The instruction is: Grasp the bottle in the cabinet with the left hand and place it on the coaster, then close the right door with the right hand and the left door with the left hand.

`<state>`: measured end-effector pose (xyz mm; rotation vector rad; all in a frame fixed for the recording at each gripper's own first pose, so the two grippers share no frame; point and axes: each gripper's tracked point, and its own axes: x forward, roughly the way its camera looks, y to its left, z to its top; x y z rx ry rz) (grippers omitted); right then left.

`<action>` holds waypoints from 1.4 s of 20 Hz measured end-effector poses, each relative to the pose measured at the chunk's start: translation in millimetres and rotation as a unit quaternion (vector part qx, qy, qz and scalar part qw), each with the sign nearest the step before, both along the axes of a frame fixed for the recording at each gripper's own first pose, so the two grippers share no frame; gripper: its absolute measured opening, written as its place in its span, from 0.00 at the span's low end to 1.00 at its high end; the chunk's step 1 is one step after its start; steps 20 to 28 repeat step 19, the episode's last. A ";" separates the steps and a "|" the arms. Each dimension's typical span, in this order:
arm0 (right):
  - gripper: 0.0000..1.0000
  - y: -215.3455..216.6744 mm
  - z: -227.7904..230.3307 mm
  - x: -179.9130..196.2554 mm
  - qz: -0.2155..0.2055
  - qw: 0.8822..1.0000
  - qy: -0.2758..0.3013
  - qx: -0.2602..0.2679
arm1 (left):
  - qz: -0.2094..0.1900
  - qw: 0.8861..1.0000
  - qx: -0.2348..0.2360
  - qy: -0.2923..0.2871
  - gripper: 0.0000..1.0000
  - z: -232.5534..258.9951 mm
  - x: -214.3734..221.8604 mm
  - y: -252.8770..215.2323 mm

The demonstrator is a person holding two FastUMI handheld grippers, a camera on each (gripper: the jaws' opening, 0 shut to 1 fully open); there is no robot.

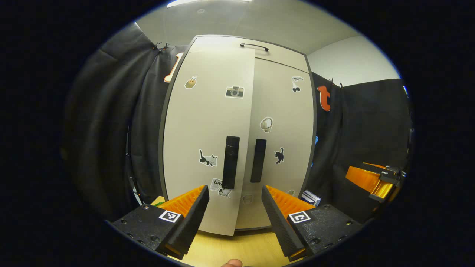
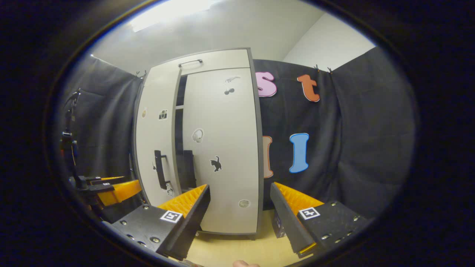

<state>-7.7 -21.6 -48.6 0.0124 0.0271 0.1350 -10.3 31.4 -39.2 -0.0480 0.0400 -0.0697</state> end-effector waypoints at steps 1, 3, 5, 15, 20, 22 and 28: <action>0.98 0.5 1.1 -0.4 0.006 1.000 -0.003 0.001 | 0.002 1.000 0.000 -0.002 0.90 0.7 -1.8 -3.0; 0.98 -0.3 0.6 -1.7 0.016 1.000 -0.002 0.002 | 0.008 1.000 0.006 -0.006 0.90 2.5 -6.2 -8.7; 0.98 -2.2 -0.2 -0.2 0.025 1.000 -0.003 0.002 | 0.014 1.000 0.016 -0.008 0.90 4.5 -10.0 -12.7; 0.98 -48.6 6.2 7.5 0.030 0.999 -0.015 0.005 | 0.019 0.999 0.029 -0.011 0.90 1.1 -7.6 -55.5; 0.98 -78.6 9.8 4.9 0.024 1.000 -0.020 0.001 | 0.009 1.000 0.026 -0.007 0.84 -7.3 -6.4 -86.4; 0.98 -78.6 9.8 4.9 0.024 1.000 -0.020 0.001 | 0.009 1.000 0.026 -0.007 0.84 -7.3 -6.4 -86.4; 0.98 -78.6 9.8 4.9 0.024 1.000 -0.020 0.001 | 0.009 1.000 0.026 -0.007 0.84 -7.3 -6.4 -86.4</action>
